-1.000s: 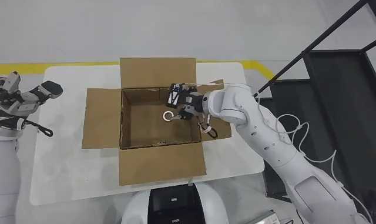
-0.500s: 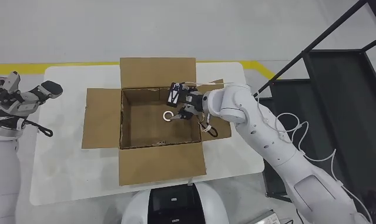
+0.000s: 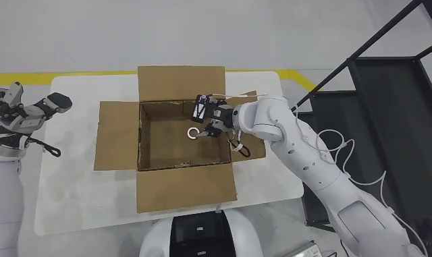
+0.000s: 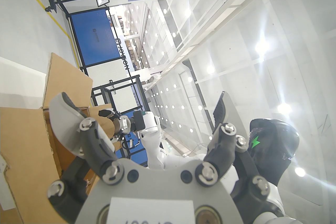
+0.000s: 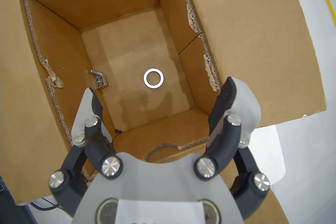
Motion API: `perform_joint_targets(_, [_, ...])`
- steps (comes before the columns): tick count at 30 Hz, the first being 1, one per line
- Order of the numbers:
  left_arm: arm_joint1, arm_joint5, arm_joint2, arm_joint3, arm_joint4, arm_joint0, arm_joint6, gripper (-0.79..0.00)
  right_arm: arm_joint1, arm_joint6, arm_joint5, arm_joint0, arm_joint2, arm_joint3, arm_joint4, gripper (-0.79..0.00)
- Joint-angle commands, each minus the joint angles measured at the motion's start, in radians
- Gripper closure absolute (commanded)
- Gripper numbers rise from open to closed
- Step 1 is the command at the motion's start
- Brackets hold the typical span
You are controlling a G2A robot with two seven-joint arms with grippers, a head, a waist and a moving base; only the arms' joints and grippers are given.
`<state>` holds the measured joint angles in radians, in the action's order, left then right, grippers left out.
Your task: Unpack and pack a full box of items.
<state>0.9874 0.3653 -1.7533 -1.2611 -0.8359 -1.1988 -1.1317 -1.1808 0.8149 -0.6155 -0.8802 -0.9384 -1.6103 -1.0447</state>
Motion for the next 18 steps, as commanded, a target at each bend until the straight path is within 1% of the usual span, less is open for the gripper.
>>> perform_joint_targets(1, [0.000,0.000,0.000,0.000,0.000,0.000,0.000,-0.785,0.000,0.000,0.000,0.000,0.000,0.000,0.000,-0.785])
perform_joint_targets(8, [0.000,0.000,0.000,0.000,0.000,0.000,0.000,-0.785,-0.002,-0.017,-0.012,0.007,0.008,-0.007,0.005,-0.785])
perform_joint_targets(10, [0.000,0.000,0.000,0.000,0.000,0.000,0.000,-0.785,-0.011,-0.030,-0.046,0.049,0.037,0.013,0.011,-0.785])
perform_joint_targets(12, [0.000,0.000,0.000,0.000,0.000,0.000,0.000,-0.785,-0.027,-0.016,-0.062,0.108,0.085,0.060,0.021,-0.785])
perform_joint_targets(18, [0.000,0.000,0.000,0.000,0.000,0.000,0.000,-0.785,-0.104,0.028,-0.085,0.293,0.268,0.238,0.087,-0.785])
